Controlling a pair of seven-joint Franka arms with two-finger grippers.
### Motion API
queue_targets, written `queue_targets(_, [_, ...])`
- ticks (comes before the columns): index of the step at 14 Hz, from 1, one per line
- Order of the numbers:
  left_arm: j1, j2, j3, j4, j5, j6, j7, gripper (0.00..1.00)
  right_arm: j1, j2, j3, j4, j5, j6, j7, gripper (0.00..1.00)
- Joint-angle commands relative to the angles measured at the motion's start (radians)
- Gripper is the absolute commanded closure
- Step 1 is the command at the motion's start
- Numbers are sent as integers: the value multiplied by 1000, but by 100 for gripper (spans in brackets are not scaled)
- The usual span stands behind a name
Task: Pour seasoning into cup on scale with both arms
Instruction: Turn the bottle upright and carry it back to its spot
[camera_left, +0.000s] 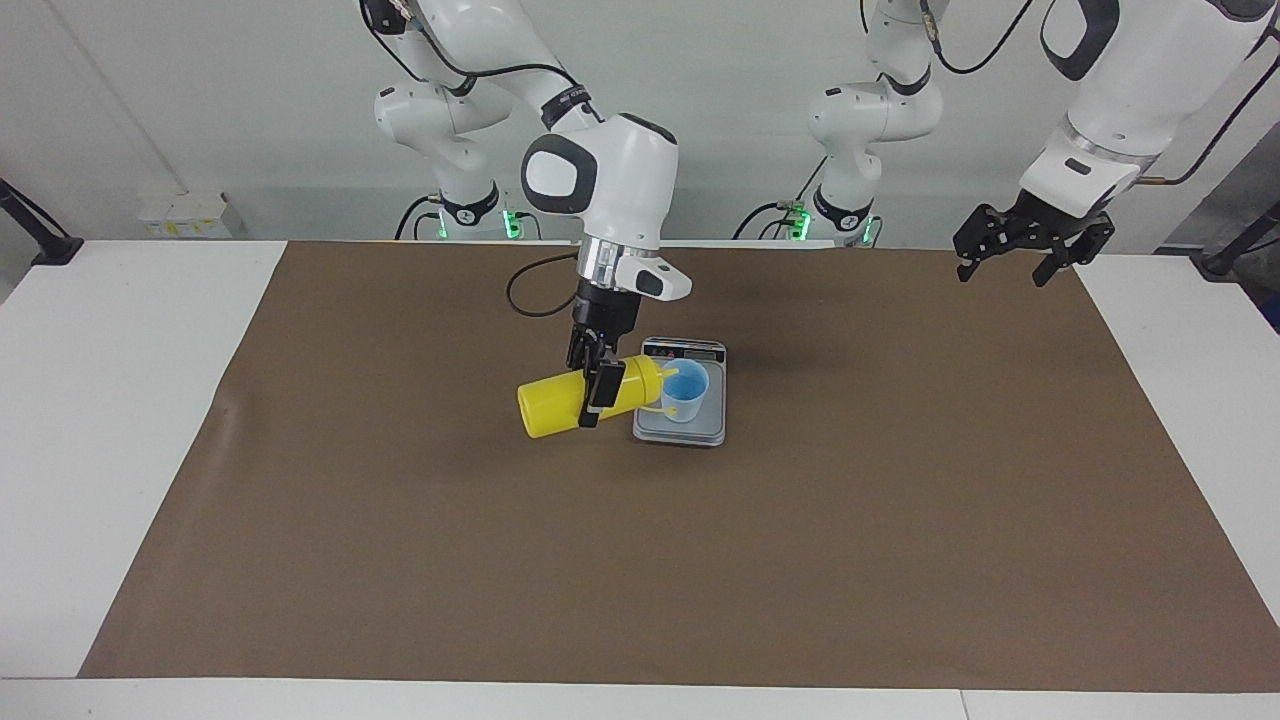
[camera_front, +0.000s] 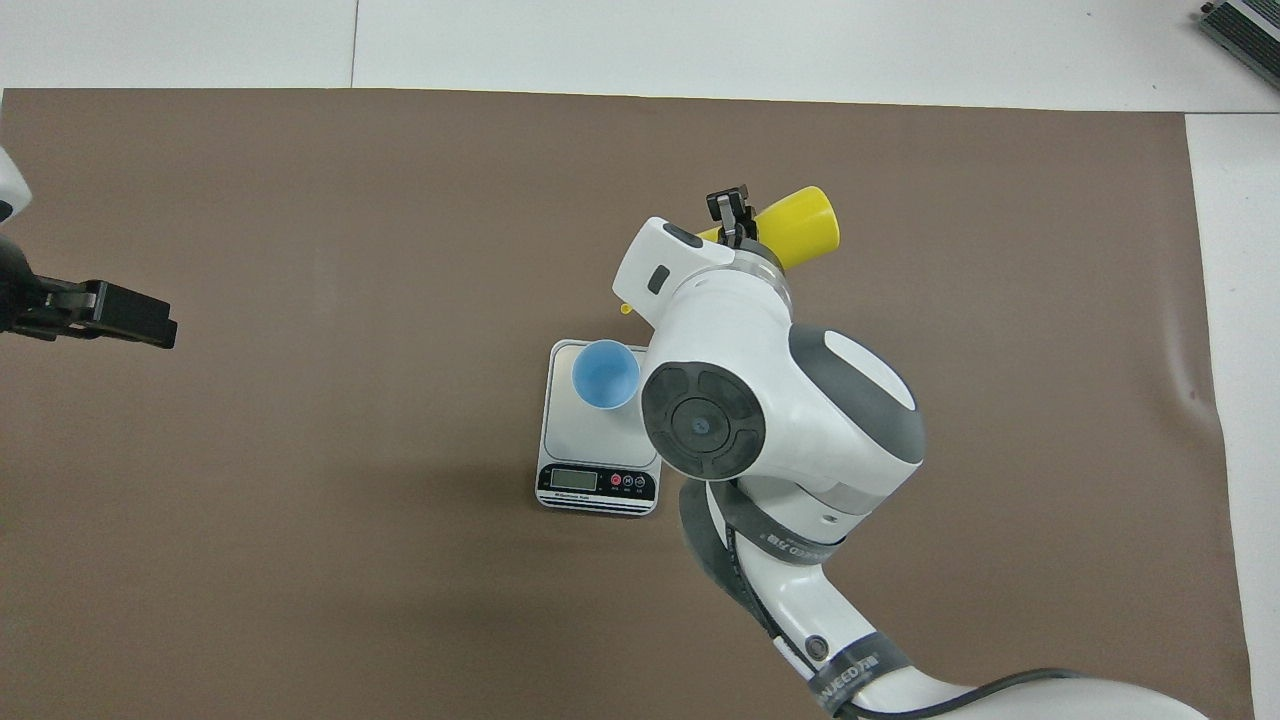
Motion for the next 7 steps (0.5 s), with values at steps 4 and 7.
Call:
queue_targets(4, [7, -14, -7, -22, 13, 18, 13, 0, -135, -61, 15, -13, 345, -114, -10, 100])
queue_targets(7, [7, -15, -7, -25, 13, 18, 13, 0, -223, -75, 16, -15, 536, -152, -25, 100])
